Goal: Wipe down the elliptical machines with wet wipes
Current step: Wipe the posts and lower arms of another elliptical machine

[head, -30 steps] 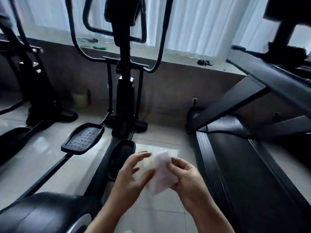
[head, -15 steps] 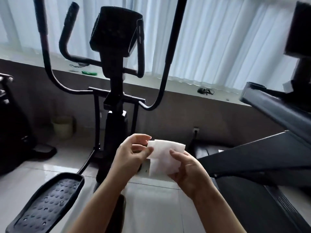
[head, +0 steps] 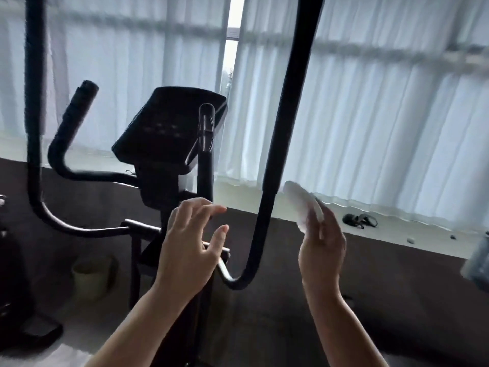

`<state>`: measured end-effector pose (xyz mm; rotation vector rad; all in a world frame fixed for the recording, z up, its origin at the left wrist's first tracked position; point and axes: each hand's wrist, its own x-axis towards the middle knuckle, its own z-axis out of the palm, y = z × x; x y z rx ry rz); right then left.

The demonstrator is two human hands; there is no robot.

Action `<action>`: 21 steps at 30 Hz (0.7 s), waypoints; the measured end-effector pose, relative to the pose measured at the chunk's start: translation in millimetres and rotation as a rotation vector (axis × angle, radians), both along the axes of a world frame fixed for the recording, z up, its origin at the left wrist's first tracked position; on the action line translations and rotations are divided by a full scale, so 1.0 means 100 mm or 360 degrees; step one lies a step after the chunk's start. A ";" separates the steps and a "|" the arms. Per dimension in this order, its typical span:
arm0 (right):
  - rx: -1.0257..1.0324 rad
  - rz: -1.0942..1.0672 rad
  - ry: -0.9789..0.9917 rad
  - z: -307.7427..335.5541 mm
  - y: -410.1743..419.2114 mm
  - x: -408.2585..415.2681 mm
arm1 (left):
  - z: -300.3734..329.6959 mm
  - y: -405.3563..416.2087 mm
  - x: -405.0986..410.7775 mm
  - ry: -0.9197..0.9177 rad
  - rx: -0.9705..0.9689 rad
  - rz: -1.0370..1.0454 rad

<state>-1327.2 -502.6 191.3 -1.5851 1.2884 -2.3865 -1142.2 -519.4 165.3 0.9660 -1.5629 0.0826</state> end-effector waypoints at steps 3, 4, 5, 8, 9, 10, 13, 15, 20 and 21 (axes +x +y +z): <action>-0.0506 -0.0329 0.0545 0.48 -0.60 -0.15 | 0.18 -0.47 -0.06 -0.0032 -0.0267 0.0148; -0.0607 -0.0428 0.0797 0.63 -0.78 -0.19 | 0.25 -0.61 -0.07 -0.0041 -0.0322 0.0190; -0.0652 -0.0533 0.1100 0.75 -0.97 -0.22 | 0.31 -0.77 -0.06 -0.0051 -0.0373 0.0224; -0.0552 -0.0855 0.2006 0.72 -1.38 -0.35 | 0.31 -1.26 -0.03 -0.0256 -0.0459 0.0296; -0.0477 -0.0847 0.2174 0.59 -1.44 -0.41 | 0.25 -1.40 -0.02 -0.0358 -0.0471 0.0305; -0.0352 -0.0876 0.2268 0.45 -1.44 -0.46 | 0.18 -1.53 -0.03 -0.0457 -0.0492 0.0307; -0.0035 -0.0813 0.2492 0.11 -1.44 -0.57 | -0.03 -1.81 -0.08 -0.0612 -0.0610 0.0337; -0.0006 -0.0652 0.2738 0.07 -1.41 -0.56 | -0.07 -1.94 -0.09 -0.0604 -0.0749 0.0387; -0.0070 -0.0843 0.3076 0.45 -1.50 -0.53 | -0.07 -2.09 -0.11 -0.0540 -0.0952 0.0402; -0.0146 -0.0931 0.3124 0.45 -1.53 -0.54 | -0.07 -2.09 -0.12 -0.0523 -0.0970 0.0396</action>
